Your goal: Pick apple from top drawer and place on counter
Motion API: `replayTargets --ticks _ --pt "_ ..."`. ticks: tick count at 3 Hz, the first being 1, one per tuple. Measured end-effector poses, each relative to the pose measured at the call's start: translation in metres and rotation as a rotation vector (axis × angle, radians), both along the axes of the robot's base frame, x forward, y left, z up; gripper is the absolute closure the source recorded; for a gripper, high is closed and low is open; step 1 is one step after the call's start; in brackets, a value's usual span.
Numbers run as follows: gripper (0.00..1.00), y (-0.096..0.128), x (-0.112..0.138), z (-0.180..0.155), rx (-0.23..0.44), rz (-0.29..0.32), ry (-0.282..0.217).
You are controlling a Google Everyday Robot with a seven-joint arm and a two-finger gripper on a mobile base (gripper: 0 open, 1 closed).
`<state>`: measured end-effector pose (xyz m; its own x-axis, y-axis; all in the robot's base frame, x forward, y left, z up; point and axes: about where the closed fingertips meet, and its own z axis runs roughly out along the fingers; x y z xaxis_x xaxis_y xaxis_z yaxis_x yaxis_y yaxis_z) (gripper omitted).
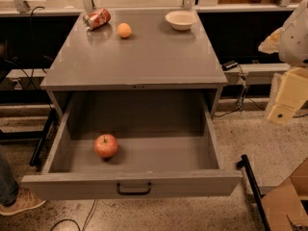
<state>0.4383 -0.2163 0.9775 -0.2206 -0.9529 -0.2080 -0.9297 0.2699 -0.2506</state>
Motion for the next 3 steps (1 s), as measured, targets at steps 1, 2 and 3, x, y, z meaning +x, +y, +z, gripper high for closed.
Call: replayTargets --ticks 1,2,3 --pt "0.0 0.0 0.0 0.0 0.0 0.0 0.0" --pt "0.0 0.024 0.003 -0.044 0.085 0.045 0.068" --pt "0.0 0.073 0.002 -0.122 0.276 0.098 0.163"
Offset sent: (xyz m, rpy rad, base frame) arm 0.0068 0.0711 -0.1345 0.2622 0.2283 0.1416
